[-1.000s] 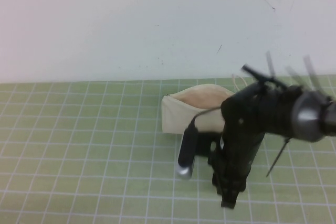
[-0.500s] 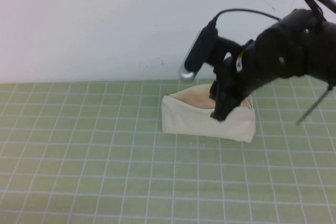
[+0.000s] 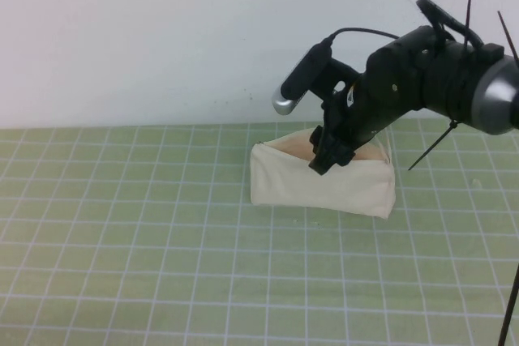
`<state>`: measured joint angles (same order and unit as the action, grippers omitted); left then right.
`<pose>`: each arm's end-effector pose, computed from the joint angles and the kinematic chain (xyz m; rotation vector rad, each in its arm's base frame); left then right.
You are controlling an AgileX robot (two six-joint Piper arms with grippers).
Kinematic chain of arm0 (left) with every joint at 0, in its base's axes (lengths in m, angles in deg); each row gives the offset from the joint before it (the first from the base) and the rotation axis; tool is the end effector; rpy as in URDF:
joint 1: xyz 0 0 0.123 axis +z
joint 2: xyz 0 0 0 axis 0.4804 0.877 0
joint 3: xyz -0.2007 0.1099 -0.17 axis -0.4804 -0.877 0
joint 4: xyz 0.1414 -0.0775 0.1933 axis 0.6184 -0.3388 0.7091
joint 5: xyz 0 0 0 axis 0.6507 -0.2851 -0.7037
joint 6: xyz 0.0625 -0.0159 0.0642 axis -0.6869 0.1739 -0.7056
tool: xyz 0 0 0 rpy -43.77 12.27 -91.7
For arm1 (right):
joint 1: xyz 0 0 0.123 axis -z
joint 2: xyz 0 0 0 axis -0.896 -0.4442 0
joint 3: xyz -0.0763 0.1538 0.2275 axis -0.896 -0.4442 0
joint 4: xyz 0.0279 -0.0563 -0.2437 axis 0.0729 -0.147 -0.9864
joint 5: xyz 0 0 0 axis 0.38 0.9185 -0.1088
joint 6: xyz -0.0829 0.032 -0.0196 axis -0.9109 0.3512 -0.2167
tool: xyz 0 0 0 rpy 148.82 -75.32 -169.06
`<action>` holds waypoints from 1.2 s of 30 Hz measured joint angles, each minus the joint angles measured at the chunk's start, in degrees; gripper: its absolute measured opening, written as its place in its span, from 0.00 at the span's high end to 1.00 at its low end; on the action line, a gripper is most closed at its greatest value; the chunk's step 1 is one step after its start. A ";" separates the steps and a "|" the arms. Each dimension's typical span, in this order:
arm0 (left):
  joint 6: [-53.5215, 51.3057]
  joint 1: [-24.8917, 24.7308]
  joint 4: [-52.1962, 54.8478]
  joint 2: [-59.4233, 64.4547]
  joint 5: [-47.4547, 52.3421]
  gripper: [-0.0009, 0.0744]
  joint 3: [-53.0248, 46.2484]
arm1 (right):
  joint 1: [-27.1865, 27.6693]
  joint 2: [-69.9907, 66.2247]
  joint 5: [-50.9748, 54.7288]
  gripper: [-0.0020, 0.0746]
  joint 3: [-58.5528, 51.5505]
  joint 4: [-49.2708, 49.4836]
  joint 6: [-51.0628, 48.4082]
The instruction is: Put eraser into pencil case
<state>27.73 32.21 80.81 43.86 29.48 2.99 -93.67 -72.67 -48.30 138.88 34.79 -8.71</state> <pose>0.0536 0.0003 0.1762 -0.1746 1.8227 -0.0954 0.4119 0.2309 0.2439 -1.1662 2.1525 -0.0714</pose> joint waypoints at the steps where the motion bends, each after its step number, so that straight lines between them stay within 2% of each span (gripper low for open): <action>1: 0.00 0.00 0.00 0.00 0.00 0.99 0.00 | 0.00 0.00 0.00 0.44 -0.01 0.10 0.09; 4: 0.00 0.00 0.00 0.00 0.00 0.99 0.00 | 0.00 0.93 0.58 0.43 0.03 1.34 0.43; 6: 0.00 0.00 0.00 0.00 0.00 0.99 0.00 | 0.00 2.50 1.40 0.49 0.03 2.92 1.40; 11: 0.00 0.00 0.00 0.00 0.00 0.99 0.00 | 0.00 10.94 3.81 0.85 -1.46 5.34 4.49; 14: 0.00 0.00 0.00 0.00 0.00 0.99 0.00 | 0.00 18.71 2.64 0.94 -5.95 6.26 4.88; 22: 0.00 0.00 0.00 0.00 0.00 0.99 0.00 | 0.00 39.16 -1.11 0.97 -27.12 6.75 4.65; 28: 0.00 0.00 0.00 0.00 0.00 0.99 0.00 | 0.00 53.47 5.37 0.97 -43.18 7.21 4.80; 32: 0.00 0.00 0.00 0.00 0.00 0.99 0.00 | 0.00 63.45 8.16 0.97 -52.62 7.21 8.44; 36: 0.00 0.00 0.00 0.00 0.00 0.99 0.00 | 0.00 75.13 3.91 0.97 -60.20 6.75 11.94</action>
<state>27.73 32.21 80.81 43.86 29.48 2.99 -93.67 2.46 -44.39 78.67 41.54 3.23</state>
